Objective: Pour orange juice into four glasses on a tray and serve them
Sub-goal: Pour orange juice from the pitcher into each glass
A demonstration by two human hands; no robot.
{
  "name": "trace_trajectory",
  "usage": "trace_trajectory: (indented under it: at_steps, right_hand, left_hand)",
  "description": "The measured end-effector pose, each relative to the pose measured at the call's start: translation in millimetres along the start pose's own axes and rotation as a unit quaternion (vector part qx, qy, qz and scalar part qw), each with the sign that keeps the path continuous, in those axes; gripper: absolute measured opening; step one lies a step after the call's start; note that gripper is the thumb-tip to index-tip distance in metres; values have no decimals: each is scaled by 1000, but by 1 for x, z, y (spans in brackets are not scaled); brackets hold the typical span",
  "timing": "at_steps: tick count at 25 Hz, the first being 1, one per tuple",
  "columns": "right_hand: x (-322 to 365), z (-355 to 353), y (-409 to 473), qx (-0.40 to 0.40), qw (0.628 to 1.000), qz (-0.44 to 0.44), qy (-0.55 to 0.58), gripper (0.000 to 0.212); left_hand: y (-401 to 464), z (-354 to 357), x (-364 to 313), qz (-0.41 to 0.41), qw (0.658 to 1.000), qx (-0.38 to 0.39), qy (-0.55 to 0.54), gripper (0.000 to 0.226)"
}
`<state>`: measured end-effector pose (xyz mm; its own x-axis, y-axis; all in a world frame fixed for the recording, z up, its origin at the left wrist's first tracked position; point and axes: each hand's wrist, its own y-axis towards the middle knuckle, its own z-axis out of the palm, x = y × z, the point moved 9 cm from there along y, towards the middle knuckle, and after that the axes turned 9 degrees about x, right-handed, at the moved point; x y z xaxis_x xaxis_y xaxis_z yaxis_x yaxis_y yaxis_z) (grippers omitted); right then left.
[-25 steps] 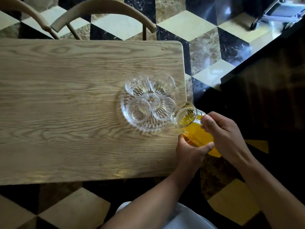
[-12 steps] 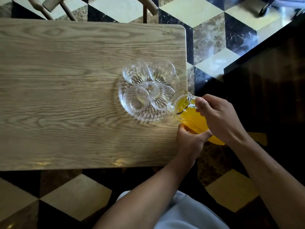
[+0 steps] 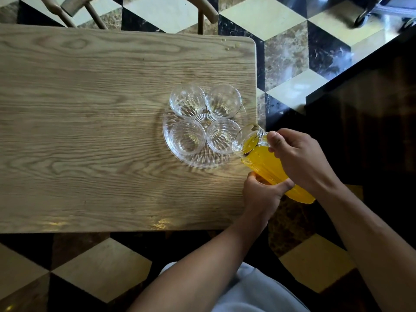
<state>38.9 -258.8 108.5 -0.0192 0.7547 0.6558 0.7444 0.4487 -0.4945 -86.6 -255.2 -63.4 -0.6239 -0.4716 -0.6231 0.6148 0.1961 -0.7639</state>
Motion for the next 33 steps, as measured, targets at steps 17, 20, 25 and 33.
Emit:
trace_trajectory:
  at_steps: [17,20,25,33]
  right_hand:
    - [15,3,21,26,995,26,-98,45]
    - [16,4,23,25,994,32,-104,45]
    - [20,3,24,26,991,34,-124,48]
    - [23,1,24,31,991,36,-126,47]
  left_hand:
    - [-2,9,-5,-26,999,16,-36,49]
    - [-4,10,-7,-22,999,17,-39,52]
    - [-6,12,-8,-35,999,17,-34,51]
    - [-8,15,-12,-33,998,29,-54,50]
